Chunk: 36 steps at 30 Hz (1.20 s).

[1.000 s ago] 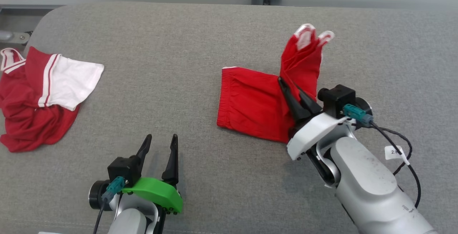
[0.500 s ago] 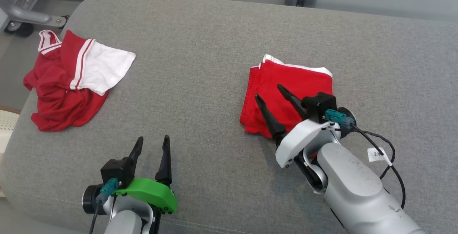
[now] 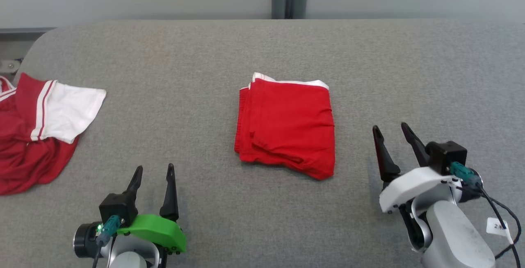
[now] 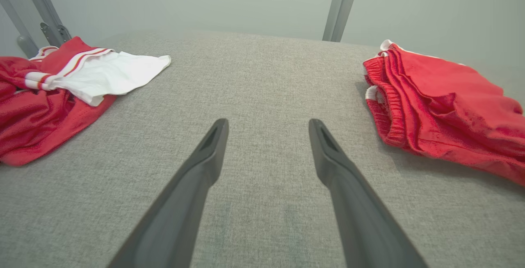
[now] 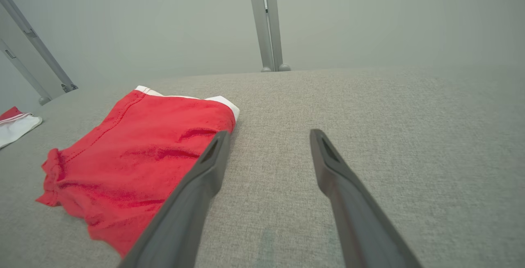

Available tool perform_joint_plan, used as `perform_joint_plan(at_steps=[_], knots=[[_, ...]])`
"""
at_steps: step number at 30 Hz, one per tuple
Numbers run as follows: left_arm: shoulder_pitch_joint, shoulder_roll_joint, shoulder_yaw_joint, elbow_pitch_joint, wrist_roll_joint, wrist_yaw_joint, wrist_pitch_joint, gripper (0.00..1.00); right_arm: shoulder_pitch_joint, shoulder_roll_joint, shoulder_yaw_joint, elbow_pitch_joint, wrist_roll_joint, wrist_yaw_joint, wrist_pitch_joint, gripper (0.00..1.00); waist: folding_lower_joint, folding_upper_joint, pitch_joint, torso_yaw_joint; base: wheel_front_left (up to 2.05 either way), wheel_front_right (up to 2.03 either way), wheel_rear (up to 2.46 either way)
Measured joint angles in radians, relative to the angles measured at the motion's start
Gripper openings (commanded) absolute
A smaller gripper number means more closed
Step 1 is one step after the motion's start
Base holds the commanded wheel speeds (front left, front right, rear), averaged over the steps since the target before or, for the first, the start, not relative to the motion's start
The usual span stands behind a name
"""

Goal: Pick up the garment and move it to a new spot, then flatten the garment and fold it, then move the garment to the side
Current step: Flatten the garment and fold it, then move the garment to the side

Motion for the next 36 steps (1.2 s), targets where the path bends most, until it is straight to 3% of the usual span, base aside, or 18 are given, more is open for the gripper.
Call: perform_joint_plan(at_steps=[13,36], knots=[[0.080,0.000,0.091,-0.018,0.070,-0.022,0.000,1.00,0.150,0.018,-0.084,-0.030,-0.050,0.000,0.000,1.00,0.0000,0.0000,-0.086,-0.104,0.00,0.00,0.00],[0.155,0.000,0.114,-0.045,0.087,-0.026,0.000,1.00,0.209,0.030,-0.053,-0.090,-0.065,0.000,0.000,1.00,0.0000,0.0000,-0.147,-0.126,0.00,0.00,0.00]])
